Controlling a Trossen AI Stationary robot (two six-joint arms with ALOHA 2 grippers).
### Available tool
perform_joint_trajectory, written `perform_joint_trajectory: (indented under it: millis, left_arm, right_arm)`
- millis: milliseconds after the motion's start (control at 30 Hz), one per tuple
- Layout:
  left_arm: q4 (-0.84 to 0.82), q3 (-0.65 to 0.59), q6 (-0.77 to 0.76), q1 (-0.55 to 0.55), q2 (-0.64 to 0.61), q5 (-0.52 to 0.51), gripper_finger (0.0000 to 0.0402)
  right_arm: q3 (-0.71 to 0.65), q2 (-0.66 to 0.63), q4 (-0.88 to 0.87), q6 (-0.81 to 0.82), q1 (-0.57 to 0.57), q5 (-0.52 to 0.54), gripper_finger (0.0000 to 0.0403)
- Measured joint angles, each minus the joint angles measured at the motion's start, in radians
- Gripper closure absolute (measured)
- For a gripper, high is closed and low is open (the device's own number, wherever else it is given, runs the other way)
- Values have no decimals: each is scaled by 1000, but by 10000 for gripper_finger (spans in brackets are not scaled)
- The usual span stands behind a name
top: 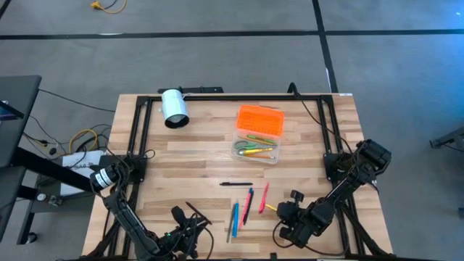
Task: Pick & place school supplies into a supply box
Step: Put the yellow pen into the supply box
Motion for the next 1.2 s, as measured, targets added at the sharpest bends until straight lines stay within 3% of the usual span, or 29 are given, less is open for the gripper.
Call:
perform_joint_trajectory:
  millis: [667,1000,1200]
  left_arm:
    - [2,0,-6,0,0,-1,322]
    - [2,0,-10,0,0,1,322]
    - [2,0,-10,0,0,1,322]
  right_arm:
    - [0,1,-6,-32,-6,-13,320]
    - [1,-1,37,-122,-24,-66,390]
    - [1,-1,46,-153,-21,-68,389]
